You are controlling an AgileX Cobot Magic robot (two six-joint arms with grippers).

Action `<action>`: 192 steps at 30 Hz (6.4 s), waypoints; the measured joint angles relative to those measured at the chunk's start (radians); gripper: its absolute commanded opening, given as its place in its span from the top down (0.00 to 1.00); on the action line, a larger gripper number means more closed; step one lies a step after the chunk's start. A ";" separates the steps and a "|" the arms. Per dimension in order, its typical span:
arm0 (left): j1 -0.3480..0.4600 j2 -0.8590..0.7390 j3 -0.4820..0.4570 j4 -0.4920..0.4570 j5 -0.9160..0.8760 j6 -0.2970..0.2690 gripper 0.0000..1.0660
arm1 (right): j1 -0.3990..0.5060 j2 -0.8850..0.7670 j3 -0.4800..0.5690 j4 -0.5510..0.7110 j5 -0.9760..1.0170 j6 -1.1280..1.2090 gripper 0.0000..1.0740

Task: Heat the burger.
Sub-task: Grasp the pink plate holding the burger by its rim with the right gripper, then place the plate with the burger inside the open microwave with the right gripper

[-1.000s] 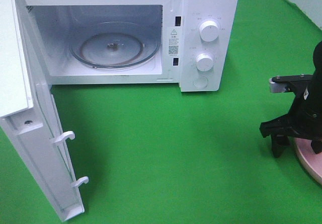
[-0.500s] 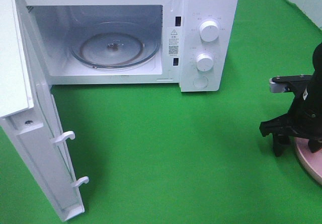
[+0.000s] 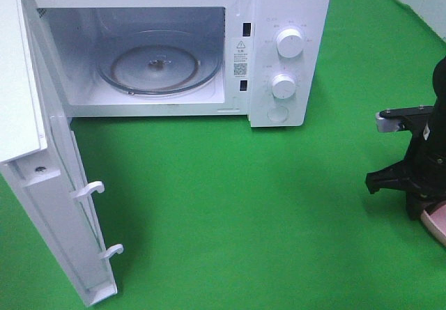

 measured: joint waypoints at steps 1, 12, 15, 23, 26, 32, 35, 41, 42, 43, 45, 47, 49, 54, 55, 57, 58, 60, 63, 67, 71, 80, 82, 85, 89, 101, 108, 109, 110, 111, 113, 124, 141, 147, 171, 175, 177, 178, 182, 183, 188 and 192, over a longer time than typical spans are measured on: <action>0.000 0.000 0.000 0.000 0.000 0.000 0.06 | 0.000 -0.007 0.000 0.000 0.000 0.000 1.00; 0.000 0.000 0.000 0.000 0.000 0.000 0.06 | 0.028 -0.069 0.014 -0.076 0.065 0.052 1.00; 0.000 0.000 0.000 0.000 0.000 0.000 0.06 | 0.044 -0.079 0.014 -0.105 0.083 0.085 1.00; 0.000 0.000 0.000 0.000 0.000 0.000 0.06 | 0.104 -0.089 0.048 -0.200 0.107 0.190 1.00; 0.000 0.000 0.000 0.000 0.000 0.000 0.06 | 0.134 -0.096 0.081 -0.247 0.113 0.248 1.00; 0.000 0.000 0.000 0.000 0.000 0.000 0.06 | 0.175 -0.133 0.110 -0.286 0.137 0.309 1.00; 0.000 0.000 0.000 0.000 0.000 0.000 0.06 | 0.207 -0.170 0.116 -0.310 0.159 0.336 1.00; 0.000 0.000 0.000 0.000 0.000 0.000 0.06 | 0.246 -0.194 0.117 -0.332 0.199 0.345 1.00; 0.000 0.000 0.000 0.000 0.000 0.000 0.06 | 0.264 -0.201 0.119 -0.332 0.213 0.356 1.00; 0.000 0.000 0.000 0.000 0.000 0.000 0.06 | 0.281 -0.210 0.126 -0.332 0.218 0.361 1.00; 0.000 0.000 0.000 0.000 0.000 0.000 0.06 | 0.302 -0.223 0.138 -0.332 0.223 0.368 1.00; 0.000 0.000 0.000 0.000 0.000 0.000 0.06 | 0.310 -0.233 0.144 -0.332 0.225 0.371 1.00; 0.000 0.000 0.000 0.000 0.000 0.000 0.06 | 0.334 -0.251 0.159 -0.331 0.228 0.379 1.00; 0.000 0.000 0.000 0.000 0.000 0.000 0.06 | 0.397 -0.287 0.196 -0.331 0.234 0.385 1.00; 0.000 0.000 0.000 0.000 0.000 0.000 0.06 | 0.397 -0.287 0.196 -0.331 0.234 0.385 1.00; 0.000 0.000 0.000 0.000 0.000 0.000 0.06 | 0.418 -0.297 0.212 -0.331 0.234 0.389 1.00; 0.000 0.000 0.000 0.000 0.000 0.000 0.06 | 0.430 -0.303 0.220 -0.331 0.234 0.391 1.00; 0.000 0.000 0.000 0.000 0.000 0.000 0.06 | 0.453 -0.316 0.234 -0.331 0.234 0.396 1.00; 0.000 0.000 0.000 0.000 0.000 0.000 0.06 | 0.495 -0.338 0.264 -0.332 0.234 0.411 1.00; 0.000 0.000 0.000 0.000 0.000 0.000 0.06 | 0.537 -0.354 0.286 -0.334 0.234 0.413 1.00; 0.000 0.000 0.000 0.000 0.000 0.000 0.06 | 0.572 -0.371 0.293 -0.335 0.235 0.417 1.00; 0.000 0.000 0.000 0.000 0.000 0.000 0.06 | 0.684 -0.413 0.295 -0.346 0.273 0.420 1.00; 0.000 0.000 0.000 0.000 0.000 0.000 0.06 | 0.714 -0.420 0.299 -0.346 0.284 0.421 1.00; 0.000 0.000 0.000 0.000 0.000 0.000 0.06 | 0.770 -0.425 0.300 -0.346 0.296 0.421 1.00; 0.000 0.000 0.000 0.000 0.000 0.000 0.06 | 0.820 -0.425 0.300 -0.350 0.304 0.421 0.99; 0.000 0.000 0.000 0.000 0.000 0.000 0.06 | 0.982 -0.425 0.300 -0.414 0.342 0.421 0.99; 0.000 0.000 0.000 0.000 0.000 0.000 0.06 | 1.025 -0.425 0.300 -0.443 0.355 0.421 1.00; 0.000 0.000 0.000 0.000 0.000 0.000 0.06 | 1.036 -0.425 0.300 -0.452 0.355 0.421 1.00; 0.000 0.000 0.000 0.000 0.000 0.000 0.06 | 1.036 -0.425 0.300 -0.452 0.355 0.421 1.00; 0.000 0.000 0.000 0.000 0.000 0.000 0.06 | 1.037 -0.425 0.300 -0.462 0.355 0.421 1.00; 0.000 0.000 0.000 0.000 0.000 0.000 0.06 | 1.037 -0.425 0.300 -0.471 0.356 0.420 1.00; 0.000 0.000 0.000 0.000 0.000 0.000 0.06 | 1.037 -0.425 0.300 -0.524 0.333 0.376 1.00; 0.000 0.000 0.000 0.000 0.000 0.000 0.06 | 1.037 -0.425 0.300 -0.556 0.159 0.103 1.00; 0.000 0.000 0.000 0.000 0.000 0.000 0.06 | 1.037 -0.425 0.300 -0.556 0.109 -0.055 1.00; 0.000 0.000 0.000 0.000 0.000 0.000 0.06 | 0.981 -0.423 0.300 -0.614 -0.126 -0.369 1.00; 0.000 0.000 0.000 0.000 0.000 0.000 0.06 | 0.923 -0.423 0.300 -0.606 -0.159 -0.424 1.00; 0.000 0.000 0.000 0.000 0.000 0.000 0.06 | 0.880 -0.423 0.300 -0.591 -0.181 -0.471 1.00; 0.000 0.000 0.000 0.000 0.000 0.000 0.06 | 0.843 -0.423 0.300 -0.568 -0.216 -0.531 1.00; 0.000 0.000 0.000 0.000 0.000 0.000 0.06 | 0.774 -0.422 0.300 -0.531 -0.311 -0.661 1.00; 0.000 0.000 0.000 0.000 0.000 0.000 0.06 | 0.758 -0.422 0.301 -0.521 -0.327 -0.690 1.00; 0.000 0.000 0.000 0.000 0.000 0.000 0.06 | 0.670 -0.422 0.301 -0.426 -0.409 -0.942 1.00; 0.000 0.000 0.000 0.000 0.000 0.000 0.06 | 0.614 -0.422 0.302 -0.309 -0.438 -1.132 1.00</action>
